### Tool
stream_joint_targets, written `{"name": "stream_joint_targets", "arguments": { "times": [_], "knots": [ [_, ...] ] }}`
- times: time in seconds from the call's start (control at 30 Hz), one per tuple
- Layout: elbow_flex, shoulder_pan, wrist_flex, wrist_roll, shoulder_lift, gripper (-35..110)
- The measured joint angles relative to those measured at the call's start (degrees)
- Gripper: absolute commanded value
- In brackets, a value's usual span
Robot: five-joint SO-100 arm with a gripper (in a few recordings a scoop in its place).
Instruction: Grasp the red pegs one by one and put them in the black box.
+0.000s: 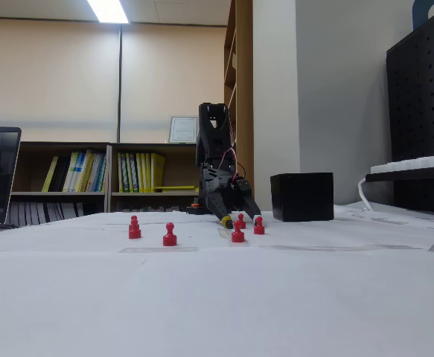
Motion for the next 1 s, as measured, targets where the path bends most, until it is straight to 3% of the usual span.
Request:
{"name": "stream_joint_targets", "arguments": {
  "times": [0.27, 0.67, 0.77, 1.0],
  "knots": [
    [0.00, 0.18, 0.00, -0.53, 0.00, 0],
    [0.53, 0.35, 1.85, -2.20, -0.97, 0],
    [4.57, 0.35, 13.80, -4.75, -5.62, 0],
    [31.99, -5.98, 65.39, -14.59, -16.96, 0]
  ]
}}
